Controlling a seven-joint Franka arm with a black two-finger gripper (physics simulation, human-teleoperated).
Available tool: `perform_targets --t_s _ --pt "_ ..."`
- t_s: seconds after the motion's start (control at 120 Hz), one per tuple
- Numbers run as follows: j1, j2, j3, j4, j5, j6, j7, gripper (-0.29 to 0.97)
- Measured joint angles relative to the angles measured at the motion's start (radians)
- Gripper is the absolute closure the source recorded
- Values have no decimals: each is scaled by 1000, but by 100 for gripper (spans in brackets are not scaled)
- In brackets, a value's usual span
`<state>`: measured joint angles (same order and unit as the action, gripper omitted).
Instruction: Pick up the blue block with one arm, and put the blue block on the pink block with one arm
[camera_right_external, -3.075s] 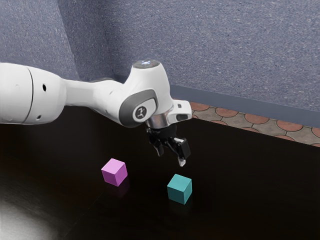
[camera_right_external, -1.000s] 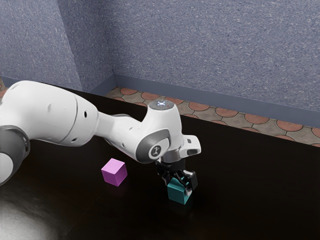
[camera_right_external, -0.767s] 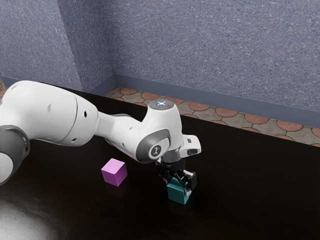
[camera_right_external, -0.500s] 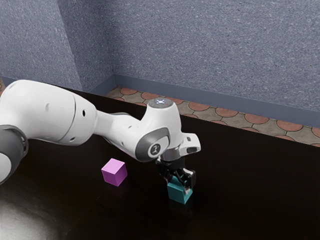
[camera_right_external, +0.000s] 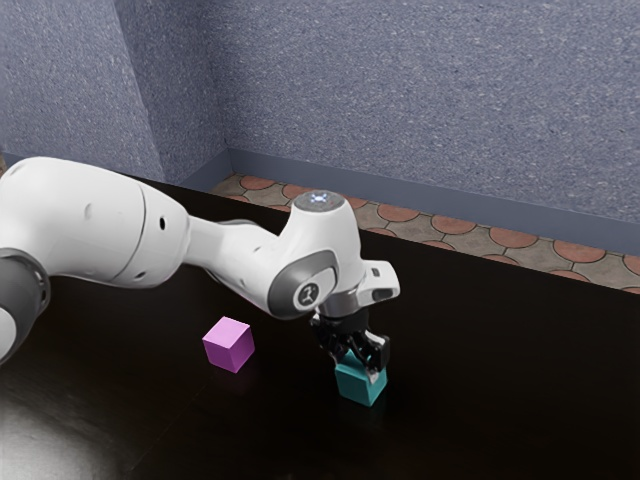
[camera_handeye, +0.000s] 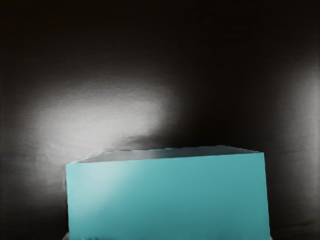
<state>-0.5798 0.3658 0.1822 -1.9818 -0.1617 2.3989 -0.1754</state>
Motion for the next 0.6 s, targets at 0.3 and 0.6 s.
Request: perform_targets --t_s 0.3,0.6 --pt "8 -85 47 -7 13 -41 -26 41" --pt "4 -185 126 -8 41 -133 -41 43"
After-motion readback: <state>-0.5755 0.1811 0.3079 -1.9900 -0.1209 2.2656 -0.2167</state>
